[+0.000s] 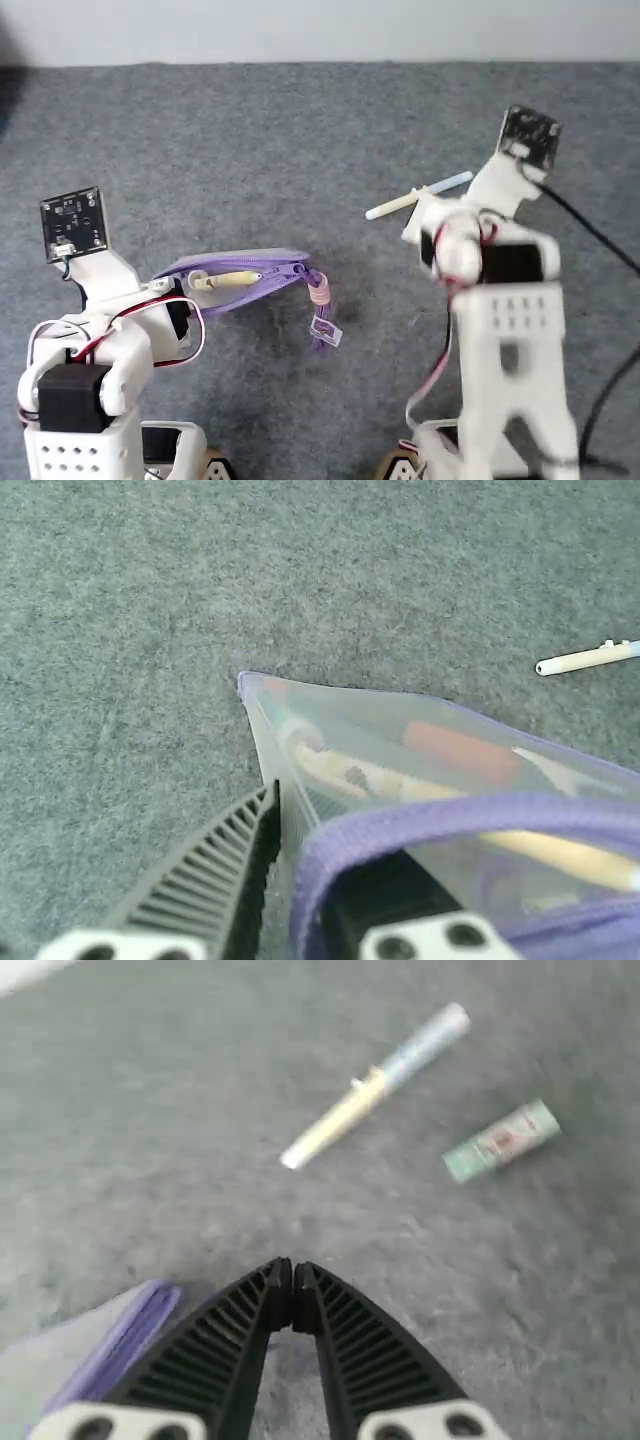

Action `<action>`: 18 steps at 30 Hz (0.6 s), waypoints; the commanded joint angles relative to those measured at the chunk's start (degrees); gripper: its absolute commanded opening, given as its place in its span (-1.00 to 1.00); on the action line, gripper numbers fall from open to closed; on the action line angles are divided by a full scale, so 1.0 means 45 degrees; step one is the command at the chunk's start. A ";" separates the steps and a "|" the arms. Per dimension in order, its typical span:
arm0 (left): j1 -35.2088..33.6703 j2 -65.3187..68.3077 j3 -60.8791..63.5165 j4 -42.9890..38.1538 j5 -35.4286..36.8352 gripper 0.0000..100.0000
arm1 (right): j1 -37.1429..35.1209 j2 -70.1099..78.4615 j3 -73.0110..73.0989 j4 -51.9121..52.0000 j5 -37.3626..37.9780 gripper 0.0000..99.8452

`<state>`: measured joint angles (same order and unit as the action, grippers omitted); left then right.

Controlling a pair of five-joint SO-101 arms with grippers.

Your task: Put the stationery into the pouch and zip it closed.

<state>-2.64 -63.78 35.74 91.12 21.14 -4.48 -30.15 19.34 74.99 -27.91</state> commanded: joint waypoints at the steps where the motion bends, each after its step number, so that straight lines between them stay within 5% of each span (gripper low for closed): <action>1: 0.0098 0.0000 -0.0342 -0.0293 0.0137 -0.97 | 0.1084 0.2198 -0.1875 0.0283 -0.1016 -0.98; 5: 0.0117 0.0020 -0.0322 -0.0293 0.0137 -0.97 | 0.1905 0.4366 -0.3419 0.0342 -0.1680 -0.94; 11: 0.0117 0.0020 -0.0322 -0.0293 0.0117 -0.97 | 0.2159 0.7062 -0.4806 0.0381 -0.2208 -0.57; 18: 0.0117 0.0020 -0.0322 -0.0293 0.0117 -0.97 | 0.2452 0.9680 -0.6662 0.0244 -0.2911 -0.57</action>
<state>-2.64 -63.78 35.74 91.12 21.14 4.84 10.99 -5.10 76.31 -39.43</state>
